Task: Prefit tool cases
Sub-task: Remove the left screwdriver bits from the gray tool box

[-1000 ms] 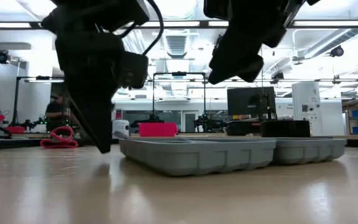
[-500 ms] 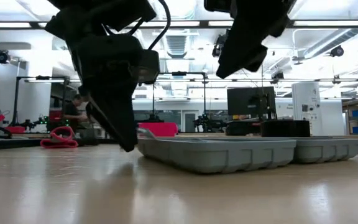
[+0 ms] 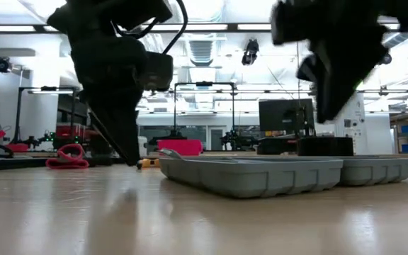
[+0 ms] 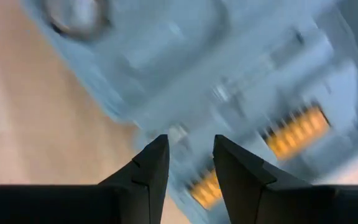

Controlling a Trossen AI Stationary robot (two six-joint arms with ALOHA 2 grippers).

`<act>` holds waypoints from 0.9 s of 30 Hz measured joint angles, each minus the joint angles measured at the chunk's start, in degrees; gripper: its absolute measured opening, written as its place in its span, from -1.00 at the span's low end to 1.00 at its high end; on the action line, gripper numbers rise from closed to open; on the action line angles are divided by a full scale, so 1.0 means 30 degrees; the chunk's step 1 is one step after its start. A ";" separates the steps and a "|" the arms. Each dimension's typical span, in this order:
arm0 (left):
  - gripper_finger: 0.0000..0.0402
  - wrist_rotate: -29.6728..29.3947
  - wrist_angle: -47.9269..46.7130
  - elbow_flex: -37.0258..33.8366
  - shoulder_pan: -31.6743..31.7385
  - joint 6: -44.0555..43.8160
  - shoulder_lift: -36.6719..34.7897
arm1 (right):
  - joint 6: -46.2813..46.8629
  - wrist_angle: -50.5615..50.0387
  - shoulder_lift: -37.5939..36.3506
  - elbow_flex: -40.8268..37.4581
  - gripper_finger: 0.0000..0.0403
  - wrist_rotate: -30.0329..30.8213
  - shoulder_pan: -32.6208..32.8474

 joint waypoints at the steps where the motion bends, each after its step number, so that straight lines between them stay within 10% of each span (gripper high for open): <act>1: -0.21 0.0003 0.0169 0.0000 0.0005 -0.0079 -0.0101 | 0.0355 -0.0457 0.0000 -0.0224 -0.46 0.0149 -0.0005; 27: -0.15 -0.3030 0.2658 0.1905 0.0039 0.0402 -0.0088 | 0.9277 0.0539 0.0051 -0.2365 -0.17 -0.0711 -0.0136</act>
